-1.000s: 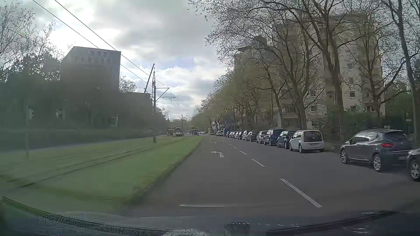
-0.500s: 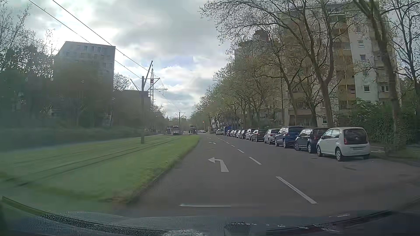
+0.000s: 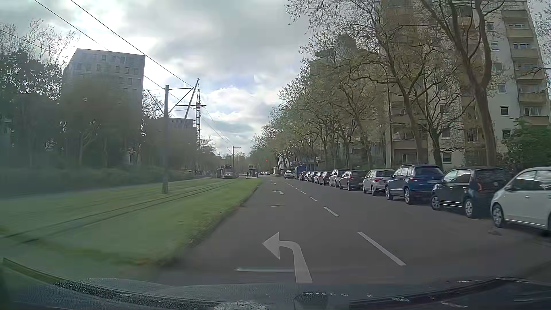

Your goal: Follow the waypoints while adhering to traffic rules and regulations

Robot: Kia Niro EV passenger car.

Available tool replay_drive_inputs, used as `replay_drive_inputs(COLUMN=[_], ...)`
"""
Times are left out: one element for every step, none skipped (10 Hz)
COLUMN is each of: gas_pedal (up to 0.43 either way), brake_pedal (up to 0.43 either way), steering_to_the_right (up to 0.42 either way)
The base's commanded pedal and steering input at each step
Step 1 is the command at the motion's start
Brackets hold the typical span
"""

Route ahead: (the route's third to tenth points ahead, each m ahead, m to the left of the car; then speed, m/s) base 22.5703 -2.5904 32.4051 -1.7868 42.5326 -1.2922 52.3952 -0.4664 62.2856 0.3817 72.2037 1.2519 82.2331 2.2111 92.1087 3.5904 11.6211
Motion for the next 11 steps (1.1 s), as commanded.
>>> replay_drive_inputs(gas_pedal=[0.059, 0.059, 0.059, 0.059, 0.059, 0.059, 0.059, 0.059, 0.059, 0.059, 0.059], brake_pedal=[0.0, 0.0, 0.0, 0.0, 0.0, 0.0, 0.0, 0.0, 0.0, 0.0, 0.0], steering_to_the_right=[-0.007, -0.007, -0.007, -0.007, -0.007, -0.006, -0.006, -0.006, -0.006, -0.006, -0.006])
